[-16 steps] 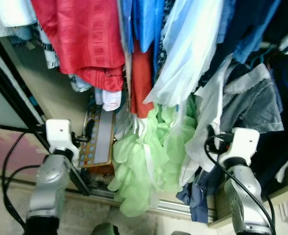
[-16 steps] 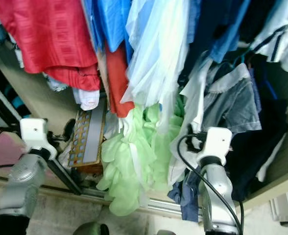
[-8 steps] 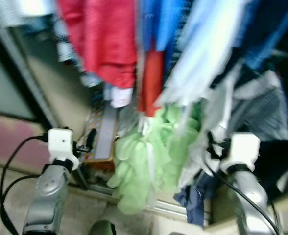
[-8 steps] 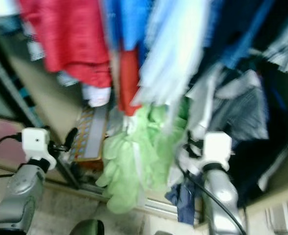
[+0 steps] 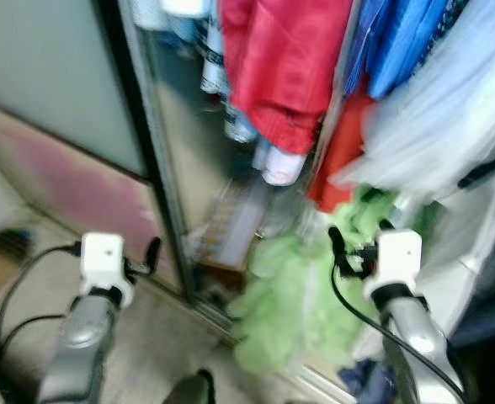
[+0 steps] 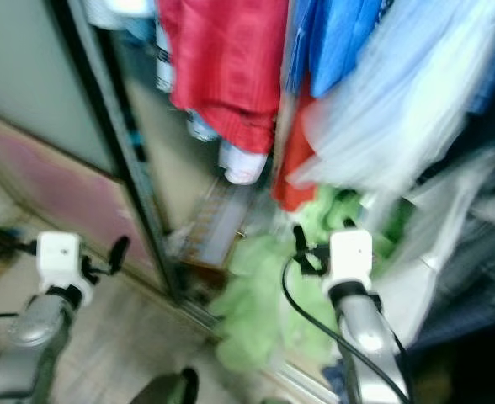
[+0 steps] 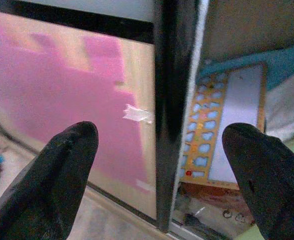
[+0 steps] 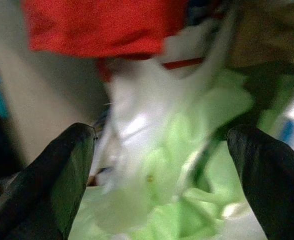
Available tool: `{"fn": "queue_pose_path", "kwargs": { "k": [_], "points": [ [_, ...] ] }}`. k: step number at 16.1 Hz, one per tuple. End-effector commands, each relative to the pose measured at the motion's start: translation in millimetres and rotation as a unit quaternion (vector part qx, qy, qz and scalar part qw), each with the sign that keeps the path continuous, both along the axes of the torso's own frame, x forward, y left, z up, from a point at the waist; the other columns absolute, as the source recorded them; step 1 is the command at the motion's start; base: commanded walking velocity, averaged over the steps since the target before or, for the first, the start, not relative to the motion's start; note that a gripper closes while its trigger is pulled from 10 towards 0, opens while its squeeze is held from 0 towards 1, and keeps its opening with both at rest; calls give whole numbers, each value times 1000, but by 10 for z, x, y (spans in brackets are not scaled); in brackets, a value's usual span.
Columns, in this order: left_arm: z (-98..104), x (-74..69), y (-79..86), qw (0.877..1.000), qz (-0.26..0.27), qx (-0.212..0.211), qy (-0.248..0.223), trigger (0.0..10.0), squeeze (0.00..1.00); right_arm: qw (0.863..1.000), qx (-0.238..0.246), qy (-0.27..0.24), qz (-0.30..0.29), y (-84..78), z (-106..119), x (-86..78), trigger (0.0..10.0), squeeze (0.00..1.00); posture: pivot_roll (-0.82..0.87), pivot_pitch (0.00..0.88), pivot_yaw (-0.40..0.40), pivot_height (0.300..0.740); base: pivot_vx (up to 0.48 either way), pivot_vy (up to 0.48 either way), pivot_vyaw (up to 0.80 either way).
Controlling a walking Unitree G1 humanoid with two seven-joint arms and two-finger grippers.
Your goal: Clean up the room
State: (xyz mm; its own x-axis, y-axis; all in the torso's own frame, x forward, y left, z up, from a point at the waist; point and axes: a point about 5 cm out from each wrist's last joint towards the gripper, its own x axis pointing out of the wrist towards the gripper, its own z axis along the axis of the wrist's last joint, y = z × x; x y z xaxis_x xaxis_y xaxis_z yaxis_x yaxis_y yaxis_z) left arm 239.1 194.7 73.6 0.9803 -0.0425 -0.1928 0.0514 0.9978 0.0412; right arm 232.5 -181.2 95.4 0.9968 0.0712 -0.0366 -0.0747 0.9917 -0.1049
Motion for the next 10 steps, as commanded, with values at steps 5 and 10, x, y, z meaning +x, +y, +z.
{"fn": "queue_pose_path", "kwargs": {
  "k": [5, 10],
  "points": [
    [50, 10, 18, 1000, 7, 24, -5, 10000, 0, 998, 16, 2, 62, 121, 22, -46, 10000, 0, -52, 58, -34, 740, 0, 0, 800],
    [42, 0, 25, 999, 14, 34, 6, 10000, 0, 996, 18, 4, 83, 155, 19, -23, 10000, 0, -45, 60, -39, 740, 0, 0, 800]
  ]
}}
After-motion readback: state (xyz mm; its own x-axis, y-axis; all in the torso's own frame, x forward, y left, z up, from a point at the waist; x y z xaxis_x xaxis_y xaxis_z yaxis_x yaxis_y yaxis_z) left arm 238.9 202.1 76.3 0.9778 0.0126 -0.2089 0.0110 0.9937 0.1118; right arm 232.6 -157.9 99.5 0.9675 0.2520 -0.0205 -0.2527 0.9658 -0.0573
